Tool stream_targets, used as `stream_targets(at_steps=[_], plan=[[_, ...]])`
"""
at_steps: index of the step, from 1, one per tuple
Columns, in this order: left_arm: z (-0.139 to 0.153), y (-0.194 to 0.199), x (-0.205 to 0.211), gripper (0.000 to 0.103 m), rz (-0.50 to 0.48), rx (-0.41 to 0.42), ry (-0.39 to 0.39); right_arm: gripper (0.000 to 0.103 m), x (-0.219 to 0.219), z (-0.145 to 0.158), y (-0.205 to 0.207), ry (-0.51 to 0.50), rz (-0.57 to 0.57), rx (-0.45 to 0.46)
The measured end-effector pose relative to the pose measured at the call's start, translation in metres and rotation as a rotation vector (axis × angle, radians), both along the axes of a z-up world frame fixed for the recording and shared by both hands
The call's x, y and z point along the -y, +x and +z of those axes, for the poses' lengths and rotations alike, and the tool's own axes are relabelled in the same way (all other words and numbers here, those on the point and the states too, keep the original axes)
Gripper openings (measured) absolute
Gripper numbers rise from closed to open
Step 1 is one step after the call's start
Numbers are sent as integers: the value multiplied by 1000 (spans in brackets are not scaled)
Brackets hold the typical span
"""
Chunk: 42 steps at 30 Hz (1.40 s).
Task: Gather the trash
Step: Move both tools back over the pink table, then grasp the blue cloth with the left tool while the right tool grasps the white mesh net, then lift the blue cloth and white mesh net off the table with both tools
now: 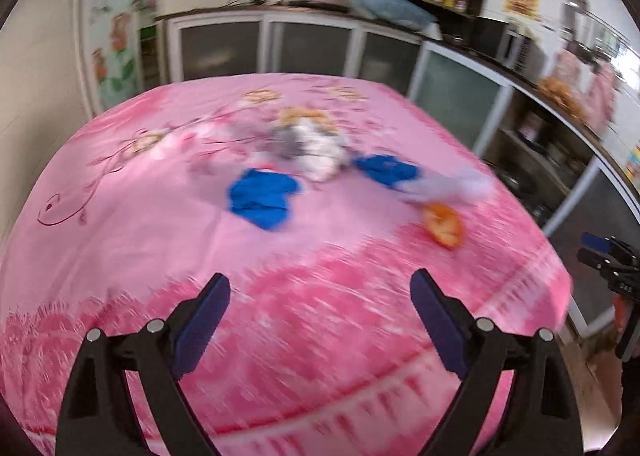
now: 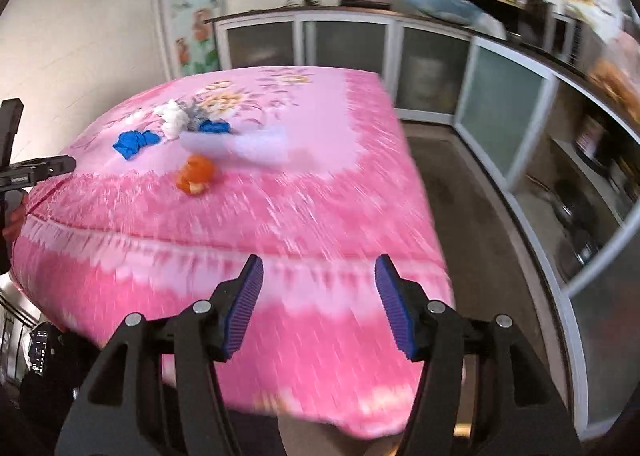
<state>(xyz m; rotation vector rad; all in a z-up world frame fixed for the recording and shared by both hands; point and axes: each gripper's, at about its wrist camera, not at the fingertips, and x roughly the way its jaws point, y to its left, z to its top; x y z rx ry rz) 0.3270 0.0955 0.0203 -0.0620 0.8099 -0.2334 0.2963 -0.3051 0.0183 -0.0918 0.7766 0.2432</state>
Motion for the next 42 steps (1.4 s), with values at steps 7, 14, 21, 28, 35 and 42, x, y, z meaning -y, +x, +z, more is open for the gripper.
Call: stream_targets(at_steps=[7, 14, 21, 28, 35, 42], plan=[[-12, 55, -2, 88, 52, -32, 23, 56, -37, -6, 69, -2, 75, -49], [-25, 95, -1, 88, 67, -66, 47, 59, -54, -12, 108, 14, 107, -85], [-35, 122, 2, 88, 82, -109, 90, 60, -75, -24, 148, -62, 145, -128], [-46, 147, 3, 88, 98, -145, 127, 61, -87, -36, 172, -47, 170, -175], [-62, 152, 2, 61, 107, -162, 152, 28, -99, -48, 174, -79, 192, -206], [-56, 150, -5, 17, 127, -139, 152, 12, -103, -41, 160, -54, 198, -166]])
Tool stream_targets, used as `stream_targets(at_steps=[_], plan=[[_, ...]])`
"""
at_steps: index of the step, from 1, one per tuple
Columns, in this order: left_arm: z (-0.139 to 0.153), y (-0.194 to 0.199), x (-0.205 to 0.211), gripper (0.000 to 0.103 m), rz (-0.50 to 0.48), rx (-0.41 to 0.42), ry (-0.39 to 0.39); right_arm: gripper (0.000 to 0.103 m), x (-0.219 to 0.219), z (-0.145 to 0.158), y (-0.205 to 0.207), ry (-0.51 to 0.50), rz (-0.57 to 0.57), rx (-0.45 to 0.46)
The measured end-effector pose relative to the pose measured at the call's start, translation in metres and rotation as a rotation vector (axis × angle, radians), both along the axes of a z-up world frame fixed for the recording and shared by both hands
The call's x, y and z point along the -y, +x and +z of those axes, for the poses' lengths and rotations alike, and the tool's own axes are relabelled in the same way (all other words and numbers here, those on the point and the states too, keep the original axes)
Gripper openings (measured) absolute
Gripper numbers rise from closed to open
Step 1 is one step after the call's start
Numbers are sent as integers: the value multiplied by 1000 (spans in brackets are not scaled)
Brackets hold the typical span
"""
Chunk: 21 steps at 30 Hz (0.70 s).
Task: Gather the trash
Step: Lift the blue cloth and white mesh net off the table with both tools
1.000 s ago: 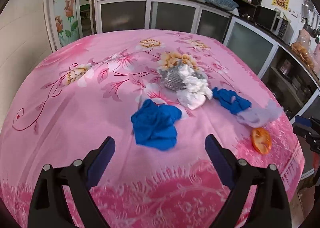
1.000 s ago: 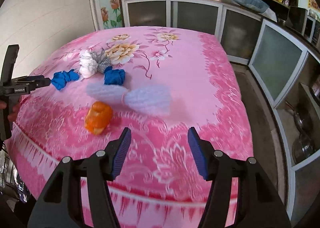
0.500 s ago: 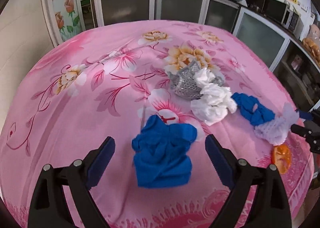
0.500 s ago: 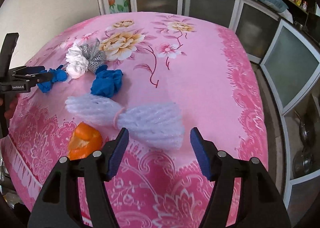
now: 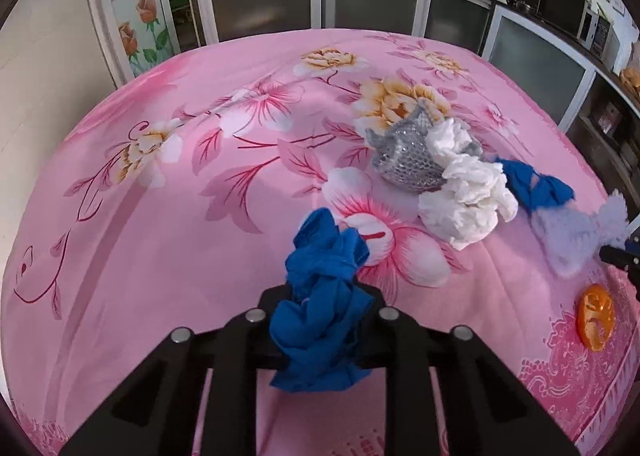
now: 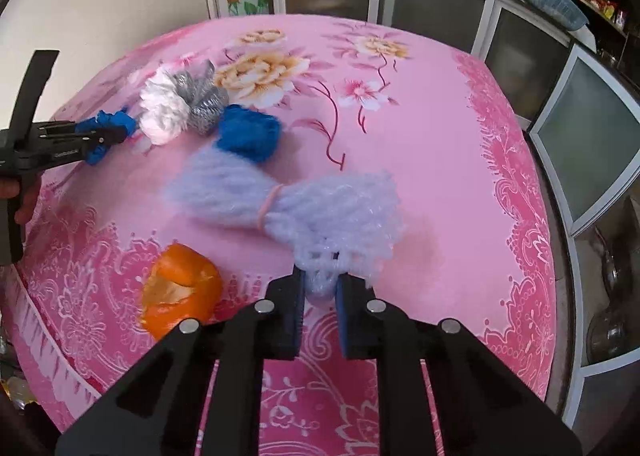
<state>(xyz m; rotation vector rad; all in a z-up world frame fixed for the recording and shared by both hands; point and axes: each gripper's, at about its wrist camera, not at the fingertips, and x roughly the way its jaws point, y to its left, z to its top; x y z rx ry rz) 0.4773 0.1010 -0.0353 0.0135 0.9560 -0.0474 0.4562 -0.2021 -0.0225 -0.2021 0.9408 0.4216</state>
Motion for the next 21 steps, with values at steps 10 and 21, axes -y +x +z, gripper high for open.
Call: stream_targets(at_steps=[10, 21], plan=[[28, -31, -3, 17, -9, 53, -36, 12, 6, 28, -28, 49, 16, 32], [50, -79, 3, 17, -33, 114, -90, 12, 13, 54, -75, 70, 5, 83]])
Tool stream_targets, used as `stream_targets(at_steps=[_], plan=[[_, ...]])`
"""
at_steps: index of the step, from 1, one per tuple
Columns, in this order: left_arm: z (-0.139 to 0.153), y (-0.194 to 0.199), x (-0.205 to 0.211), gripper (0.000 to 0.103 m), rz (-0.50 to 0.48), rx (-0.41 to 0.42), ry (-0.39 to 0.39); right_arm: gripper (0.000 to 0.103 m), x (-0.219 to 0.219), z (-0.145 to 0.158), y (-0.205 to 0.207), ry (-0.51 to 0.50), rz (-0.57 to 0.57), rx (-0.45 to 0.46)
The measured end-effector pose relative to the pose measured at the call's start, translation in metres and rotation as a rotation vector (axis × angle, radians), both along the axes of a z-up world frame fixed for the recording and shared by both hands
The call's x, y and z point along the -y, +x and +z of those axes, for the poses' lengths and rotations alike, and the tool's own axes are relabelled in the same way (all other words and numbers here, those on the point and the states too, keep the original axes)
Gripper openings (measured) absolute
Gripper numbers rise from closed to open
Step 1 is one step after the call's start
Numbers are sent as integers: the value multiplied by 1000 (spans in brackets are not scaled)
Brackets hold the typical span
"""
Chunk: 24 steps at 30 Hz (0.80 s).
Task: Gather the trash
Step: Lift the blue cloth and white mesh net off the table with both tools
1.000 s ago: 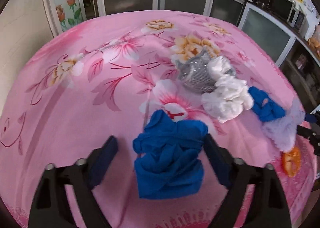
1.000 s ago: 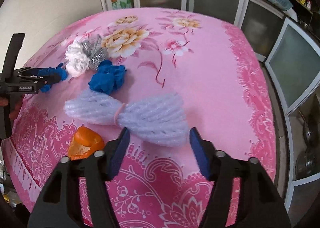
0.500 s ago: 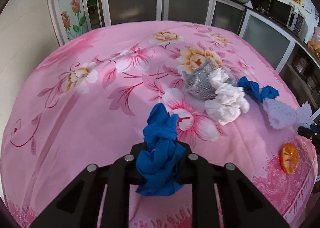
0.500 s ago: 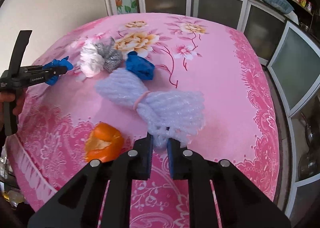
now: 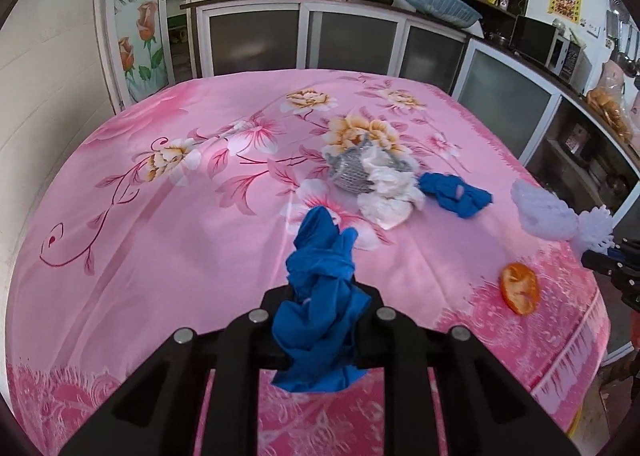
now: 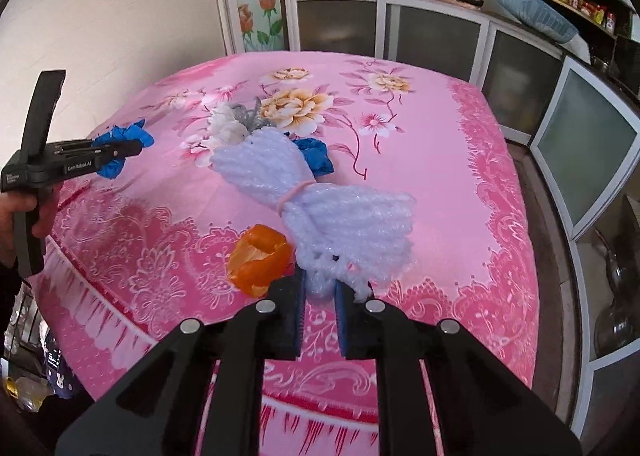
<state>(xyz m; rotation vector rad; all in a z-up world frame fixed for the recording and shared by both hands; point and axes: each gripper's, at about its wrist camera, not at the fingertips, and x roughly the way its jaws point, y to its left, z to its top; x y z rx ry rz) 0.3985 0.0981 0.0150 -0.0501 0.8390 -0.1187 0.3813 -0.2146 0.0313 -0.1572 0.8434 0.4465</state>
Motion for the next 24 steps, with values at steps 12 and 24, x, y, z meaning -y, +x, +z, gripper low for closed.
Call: stream_targets(at_steps=[12, 24], plan=[[8, -38, 7, 17, -26, 16, -36, 12, 24, 12, -42, 7, -64, 22], [13, -71, 22, 17, -64, 31, -50, 12, 54, 4, -89, 16, -131, 15]])
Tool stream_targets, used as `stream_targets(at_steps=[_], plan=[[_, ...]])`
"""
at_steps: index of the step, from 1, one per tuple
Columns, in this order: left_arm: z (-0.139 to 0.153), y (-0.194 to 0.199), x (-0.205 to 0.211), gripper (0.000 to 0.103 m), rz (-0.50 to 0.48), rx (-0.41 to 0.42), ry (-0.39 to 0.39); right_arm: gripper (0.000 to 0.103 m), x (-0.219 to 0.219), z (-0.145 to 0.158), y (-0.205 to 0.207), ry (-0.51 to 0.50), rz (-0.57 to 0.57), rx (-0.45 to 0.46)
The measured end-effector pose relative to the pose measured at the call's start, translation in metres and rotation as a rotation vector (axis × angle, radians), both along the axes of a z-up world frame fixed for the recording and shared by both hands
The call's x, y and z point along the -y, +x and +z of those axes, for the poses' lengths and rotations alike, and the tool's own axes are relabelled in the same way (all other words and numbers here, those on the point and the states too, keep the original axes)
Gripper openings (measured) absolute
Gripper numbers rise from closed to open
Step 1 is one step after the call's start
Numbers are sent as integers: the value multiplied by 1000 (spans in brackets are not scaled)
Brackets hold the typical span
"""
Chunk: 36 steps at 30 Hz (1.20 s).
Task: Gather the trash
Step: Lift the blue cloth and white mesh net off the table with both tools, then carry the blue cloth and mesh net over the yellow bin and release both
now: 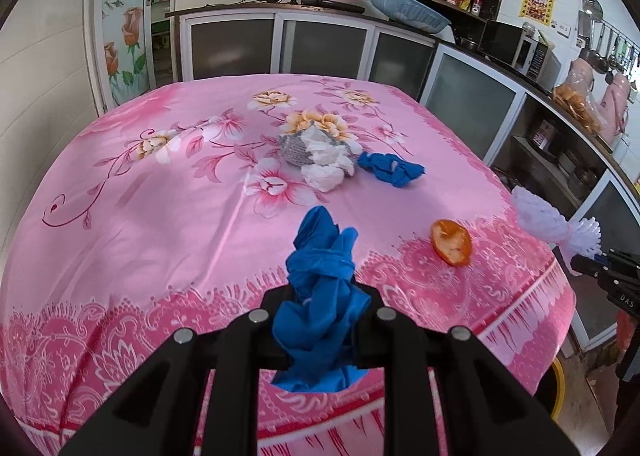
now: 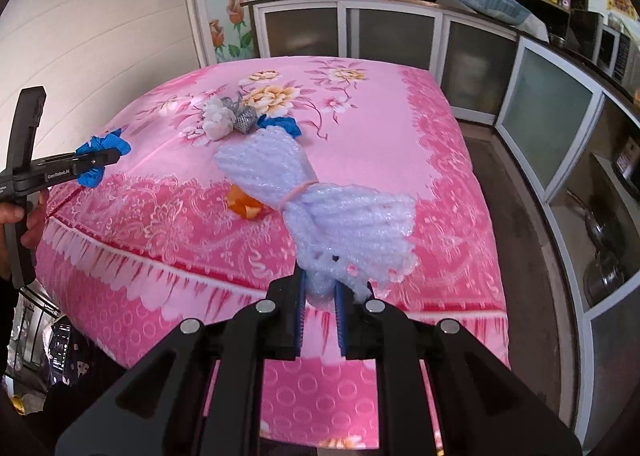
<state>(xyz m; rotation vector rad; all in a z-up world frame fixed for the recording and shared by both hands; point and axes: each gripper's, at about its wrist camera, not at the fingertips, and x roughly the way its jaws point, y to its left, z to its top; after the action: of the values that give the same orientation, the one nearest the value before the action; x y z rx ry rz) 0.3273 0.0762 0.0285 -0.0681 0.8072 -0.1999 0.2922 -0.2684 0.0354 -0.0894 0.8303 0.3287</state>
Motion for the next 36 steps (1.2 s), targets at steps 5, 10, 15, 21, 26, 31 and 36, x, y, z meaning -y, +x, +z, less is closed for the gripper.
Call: stream_targets(at_steps=[5, 10, 15, 21, 26, 31, 36], plan=[[-4, -13, 2, 17, -12, -7, -5, 12, 14, -2, -18, 4, -28, 1], [-9, -24, 7, 17, -29, -18, -4, 12, 27, -5, -35, 12, -53, 2], [-16, -35, 22, 17, -66, -33, 5, 12, 43, -9, -56, 25, -89, 4], [-21, -40, 54, 17, -139, -50, 15, 12, 68, -11, -79, 48, -140, 8], [-21, -43, 94, 17, -220, -52, 26, 12, 92, -13, -99, 59, -191, 16], [-19, -47, 143, 17, -320, -47, 32, 12, 121, -14, -124, 60, -252, 25], [-22, -55, 200, 17, -432, -52, 28, 12, 149, -13, -150, 59, -320, 36]])
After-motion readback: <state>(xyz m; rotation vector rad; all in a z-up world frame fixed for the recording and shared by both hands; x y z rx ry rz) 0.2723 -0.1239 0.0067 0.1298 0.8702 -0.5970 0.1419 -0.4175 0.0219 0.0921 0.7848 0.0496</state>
